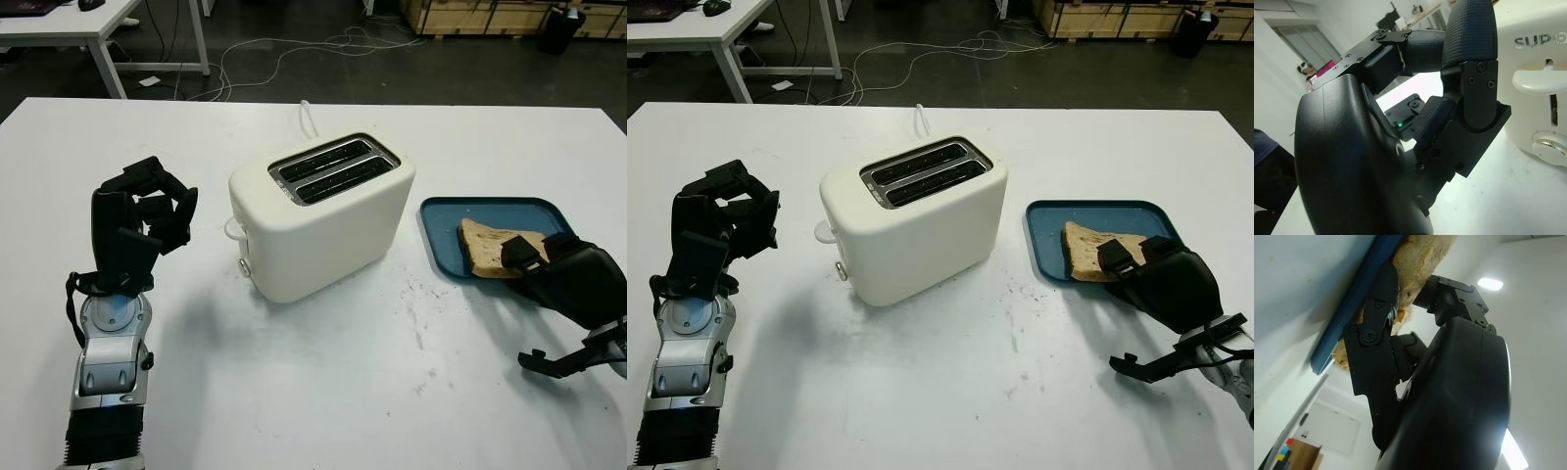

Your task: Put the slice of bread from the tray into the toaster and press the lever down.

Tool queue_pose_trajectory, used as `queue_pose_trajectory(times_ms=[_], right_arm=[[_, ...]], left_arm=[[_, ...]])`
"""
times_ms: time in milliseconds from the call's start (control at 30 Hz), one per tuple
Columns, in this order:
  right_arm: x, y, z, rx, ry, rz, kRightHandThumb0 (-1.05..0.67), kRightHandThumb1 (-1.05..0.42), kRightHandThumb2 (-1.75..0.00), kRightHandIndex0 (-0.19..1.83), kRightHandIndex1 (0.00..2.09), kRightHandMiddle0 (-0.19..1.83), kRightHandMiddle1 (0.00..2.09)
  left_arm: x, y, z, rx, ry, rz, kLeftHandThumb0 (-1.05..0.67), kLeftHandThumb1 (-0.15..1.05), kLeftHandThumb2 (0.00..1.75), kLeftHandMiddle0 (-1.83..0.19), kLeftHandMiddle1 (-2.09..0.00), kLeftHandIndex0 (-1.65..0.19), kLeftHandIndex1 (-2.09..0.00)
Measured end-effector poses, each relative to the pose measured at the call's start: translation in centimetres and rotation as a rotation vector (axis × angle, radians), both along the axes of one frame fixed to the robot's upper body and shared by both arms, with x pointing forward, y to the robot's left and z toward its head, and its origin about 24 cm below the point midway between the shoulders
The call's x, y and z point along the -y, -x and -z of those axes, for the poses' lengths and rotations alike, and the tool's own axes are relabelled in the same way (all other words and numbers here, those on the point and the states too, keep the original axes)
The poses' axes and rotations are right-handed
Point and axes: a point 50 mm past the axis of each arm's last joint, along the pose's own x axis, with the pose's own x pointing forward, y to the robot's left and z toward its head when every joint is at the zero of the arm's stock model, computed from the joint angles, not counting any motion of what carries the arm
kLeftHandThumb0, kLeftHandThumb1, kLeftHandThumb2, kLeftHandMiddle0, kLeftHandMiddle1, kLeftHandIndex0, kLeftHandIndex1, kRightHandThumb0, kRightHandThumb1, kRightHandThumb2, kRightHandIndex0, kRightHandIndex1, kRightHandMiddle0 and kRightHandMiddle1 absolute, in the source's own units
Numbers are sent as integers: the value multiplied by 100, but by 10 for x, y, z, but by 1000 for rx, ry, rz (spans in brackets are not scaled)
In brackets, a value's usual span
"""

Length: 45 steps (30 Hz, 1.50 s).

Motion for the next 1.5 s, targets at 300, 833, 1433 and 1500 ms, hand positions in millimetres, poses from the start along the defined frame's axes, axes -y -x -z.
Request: queue_pose_trajectory(times_ms=[300,833,1433,1500], right_arm=[[-7,-11,-27,163,-66,-106,-43,-92,-68,75,175,0,175],[-19,-41,-138,409,-9,-189,-43,-92,-46,68,175,0,175],[-66,-78,-272,486,-359,-400,-57,-92,-31,78,175,29,175],[-78,-81,-283,465,-407,-448,-58,-92,-30,82,175,38,175]], left_arm=[[0,0,0,0,3,0,-88,64,76,-139,-148,-114,-149],[0,0,1,-1,5,-1,-88,64,75,-140,-148,-115,-148],[0,1,2,-5,8,-9,-89,64,75,-140,-149,-115,-150],[0,1,1,-4,8,-11,-88,64,75,-140,-149,-115,-150]])
